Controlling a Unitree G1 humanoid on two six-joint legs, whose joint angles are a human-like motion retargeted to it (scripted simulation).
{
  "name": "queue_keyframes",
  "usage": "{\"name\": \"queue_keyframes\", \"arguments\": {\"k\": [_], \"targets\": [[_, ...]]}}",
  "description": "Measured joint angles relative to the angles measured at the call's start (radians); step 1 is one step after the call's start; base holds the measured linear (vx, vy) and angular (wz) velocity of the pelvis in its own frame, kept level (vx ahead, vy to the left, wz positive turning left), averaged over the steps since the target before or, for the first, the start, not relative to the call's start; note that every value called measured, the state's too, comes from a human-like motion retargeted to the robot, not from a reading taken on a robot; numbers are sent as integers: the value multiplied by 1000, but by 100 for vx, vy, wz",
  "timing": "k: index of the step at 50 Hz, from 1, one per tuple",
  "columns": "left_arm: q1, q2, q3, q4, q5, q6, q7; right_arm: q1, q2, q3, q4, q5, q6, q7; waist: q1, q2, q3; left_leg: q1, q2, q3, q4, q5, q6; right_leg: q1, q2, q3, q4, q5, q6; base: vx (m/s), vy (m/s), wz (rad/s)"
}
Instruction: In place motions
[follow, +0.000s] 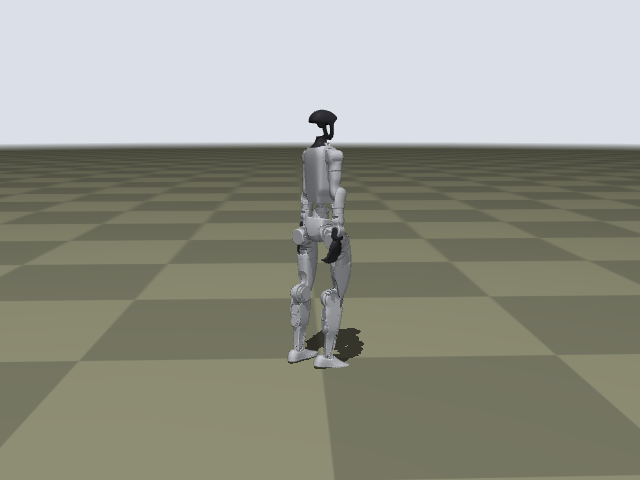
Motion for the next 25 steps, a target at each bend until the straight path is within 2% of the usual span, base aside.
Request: {"name": "queue_keyframes", "arguments": {"k": [25], "targets": [[5, 2, 11, 7, 1, 2, 2, -2, 2, 3, -2, -1, -2, 5, -10, -4, -4, -3, -6, -16, 2, 2, 2, 2, -2, -14, -1, -1, -2, 0, 0, 1]]}}
